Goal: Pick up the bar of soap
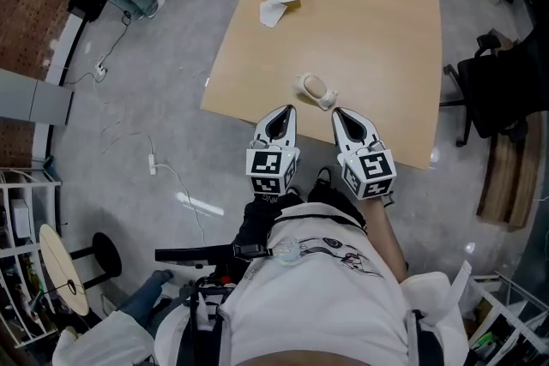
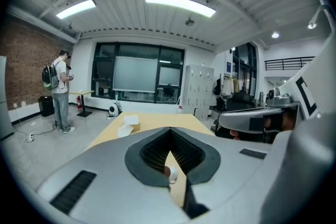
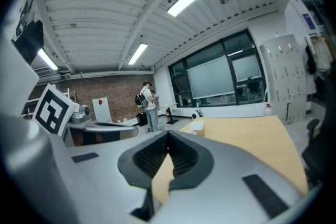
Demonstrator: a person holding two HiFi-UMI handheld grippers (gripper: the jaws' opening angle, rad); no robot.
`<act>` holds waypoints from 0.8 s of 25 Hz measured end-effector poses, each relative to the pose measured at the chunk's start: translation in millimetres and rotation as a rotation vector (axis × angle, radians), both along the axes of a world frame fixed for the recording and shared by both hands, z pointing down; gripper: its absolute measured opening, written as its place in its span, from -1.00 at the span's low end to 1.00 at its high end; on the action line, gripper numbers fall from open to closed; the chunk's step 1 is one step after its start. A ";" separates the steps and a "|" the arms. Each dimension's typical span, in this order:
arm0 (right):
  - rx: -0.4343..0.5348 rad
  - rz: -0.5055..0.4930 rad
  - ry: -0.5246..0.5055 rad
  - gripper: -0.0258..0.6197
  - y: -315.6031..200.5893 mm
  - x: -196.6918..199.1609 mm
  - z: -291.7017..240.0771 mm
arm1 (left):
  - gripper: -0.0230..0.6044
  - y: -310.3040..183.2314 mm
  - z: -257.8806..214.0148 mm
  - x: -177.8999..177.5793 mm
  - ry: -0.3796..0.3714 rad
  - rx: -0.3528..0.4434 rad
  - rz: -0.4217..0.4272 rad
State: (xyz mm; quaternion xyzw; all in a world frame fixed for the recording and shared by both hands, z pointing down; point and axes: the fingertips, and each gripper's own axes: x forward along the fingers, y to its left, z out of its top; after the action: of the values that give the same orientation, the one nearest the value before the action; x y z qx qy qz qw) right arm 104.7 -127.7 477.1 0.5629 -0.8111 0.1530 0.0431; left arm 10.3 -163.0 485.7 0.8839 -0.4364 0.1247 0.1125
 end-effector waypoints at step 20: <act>-0.227 -0.088 0.090 -0.91 -31.8 -19.9 73.0 | -0.93 -22.5 77.2 -1.4 -0.070 -0.237 0.015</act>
State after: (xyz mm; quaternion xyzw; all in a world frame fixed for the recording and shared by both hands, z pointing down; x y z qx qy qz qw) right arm 84.8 -159.5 550.1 0.5245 -0.8098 0.2165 0.1494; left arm 8.9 -185.5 562.9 0.8627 -0.4158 0.2069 0.1999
